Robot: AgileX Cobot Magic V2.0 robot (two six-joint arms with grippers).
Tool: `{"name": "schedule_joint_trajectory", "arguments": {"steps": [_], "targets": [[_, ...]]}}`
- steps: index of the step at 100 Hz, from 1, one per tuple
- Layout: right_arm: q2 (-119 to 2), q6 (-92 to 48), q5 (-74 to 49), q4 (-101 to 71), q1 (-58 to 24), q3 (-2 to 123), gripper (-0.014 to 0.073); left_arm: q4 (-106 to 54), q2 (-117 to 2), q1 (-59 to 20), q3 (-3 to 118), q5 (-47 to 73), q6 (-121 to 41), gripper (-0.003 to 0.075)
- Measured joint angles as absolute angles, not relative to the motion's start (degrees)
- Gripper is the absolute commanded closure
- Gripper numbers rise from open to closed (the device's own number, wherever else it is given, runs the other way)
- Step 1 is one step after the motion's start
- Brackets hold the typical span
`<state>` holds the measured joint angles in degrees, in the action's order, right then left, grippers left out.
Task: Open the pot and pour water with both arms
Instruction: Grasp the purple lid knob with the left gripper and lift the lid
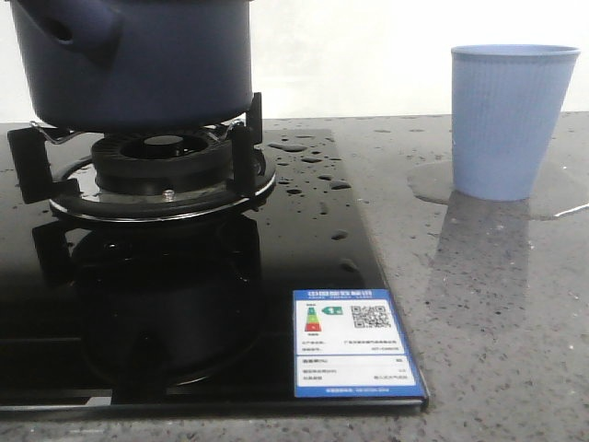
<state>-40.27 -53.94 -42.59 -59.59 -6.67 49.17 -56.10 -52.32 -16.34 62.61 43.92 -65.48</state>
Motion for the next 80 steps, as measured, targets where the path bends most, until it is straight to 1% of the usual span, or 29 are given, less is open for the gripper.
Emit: {"name": "schedule_joint_trajectory", "arguments": {"steps": [11, 23, 32, 40, 47, 52, 62, 69, 80], "targets": [[-40.3, -54.2, -41.9, -59.6, -6.7, 49.2, -0.0052, -56.0, -54.2, -16.3, 62.6, 39.1, -67.3, 0.0301], [-40.3, -54.3, -41.7, -59.5, -6.7, 49.2, -0.0052, -57.3, -58.0, -16.2, 62.6, 35.6, -69.5, 0.0311], [-40.3, -54.3, -41.7, -59.5, -6.7, 49.2, -0.0052, -62.9, -61.4, -14.0, 62.9, 35.5, -73.9, 0.0311], [-40.3, -54.5, -41.7, -59.5, -6.7, 49.2, -0.0052, -70.3, -64.8, -10.1, 64.5, 39.8, -78.1, 0.0311], [-40.3, -54.5, -41.7, -59.5, -6.7, 49.2, -0.0052, -75.4, -67.9, -6.0, 66.6, 46.7, -81.9, 0.0311], [-40.3, -54.5, -41.7, -59.5, -6.7, 49.2, -0.0052, -77.3, -69.9, -3.4, 68.1, 51.9, -83.7, 0.0311], [-40.3, -54.5, -41.7, -59.5, -6.7, 49.2, -0.0052, -78.6, -73.5, -0.2, 70.4, 57.0, -85.3, 0.0308], [-40.3, -54.5, -41.6, -59.5, -6.7, 49.2, -0.0052, -78.6, -75.3, 0.5, 70.8, 58.0, -87.0, 0.0276], [-40.3, -54.5, -41.6, -59.5, -6.7, 49.2, -0.0052, -77.6, -77.3, 0.4, 71.0, 58.7, -90.0, 0.0140]]}}
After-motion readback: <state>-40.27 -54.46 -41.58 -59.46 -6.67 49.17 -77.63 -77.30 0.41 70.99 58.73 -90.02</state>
